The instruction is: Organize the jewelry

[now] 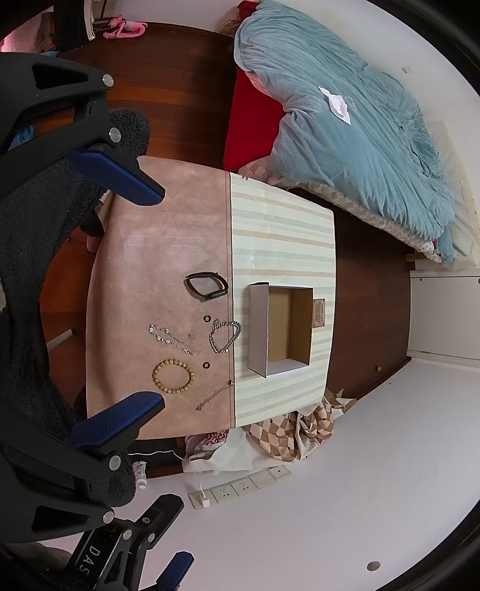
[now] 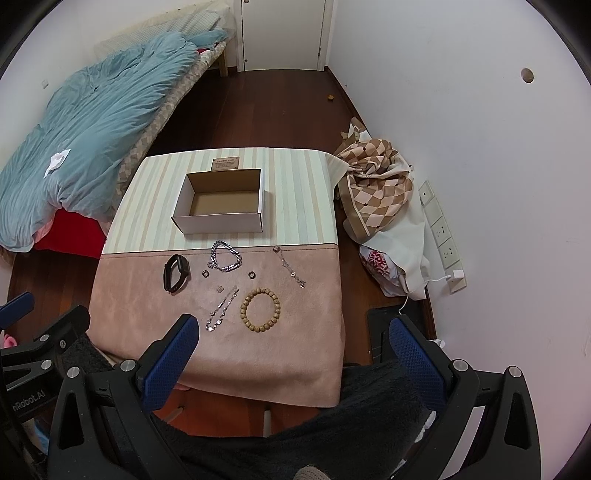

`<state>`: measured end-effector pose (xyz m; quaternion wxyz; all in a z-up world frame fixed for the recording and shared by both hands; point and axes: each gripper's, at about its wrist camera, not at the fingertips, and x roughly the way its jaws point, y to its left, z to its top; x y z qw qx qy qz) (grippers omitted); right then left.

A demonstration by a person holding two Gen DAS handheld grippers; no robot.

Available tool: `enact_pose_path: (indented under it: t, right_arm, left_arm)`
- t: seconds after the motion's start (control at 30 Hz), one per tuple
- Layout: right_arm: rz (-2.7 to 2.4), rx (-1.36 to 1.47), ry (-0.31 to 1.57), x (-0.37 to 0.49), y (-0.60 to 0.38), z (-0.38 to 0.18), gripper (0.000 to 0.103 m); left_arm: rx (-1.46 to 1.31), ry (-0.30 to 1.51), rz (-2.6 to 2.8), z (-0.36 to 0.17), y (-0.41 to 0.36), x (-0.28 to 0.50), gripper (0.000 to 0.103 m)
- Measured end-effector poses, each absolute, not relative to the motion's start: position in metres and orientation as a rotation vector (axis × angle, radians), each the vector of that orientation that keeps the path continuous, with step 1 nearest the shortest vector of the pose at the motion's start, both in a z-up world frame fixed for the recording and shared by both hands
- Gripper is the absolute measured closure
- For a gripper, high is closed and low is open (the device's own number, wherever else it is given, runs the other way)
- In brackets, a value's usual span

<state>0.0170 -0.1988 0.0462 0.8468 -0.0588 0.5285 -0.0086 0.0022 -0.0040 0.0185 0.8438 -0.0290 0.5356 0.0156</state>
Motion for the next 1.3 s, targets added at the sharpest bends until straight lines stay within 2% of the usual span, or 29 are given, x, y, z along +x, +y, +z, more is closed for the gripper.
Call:
enact_pose_path:
  t: [0.9,1.07,1.3]
  right_arm:
    - [-0.027,-0.115,1.096,0.021,-0.197,0.045,0.0]
    - [-0.08,-0.085,1.137,0.046,-0.203,0.004,0.0]
    - [-0.156,-0.029,1.3,0.101,-0.219,-0.096,0.001]
  left_arm:
    - [-0.069,1.116,0.037,0.02,-0.003,0.0,0.0]
    - [-0.011,1.092,0.115,-0.007,0.006,0.025,0.0]
    - [0.075,1.186,0.159,-0.082,0.015,0.073,0.0]
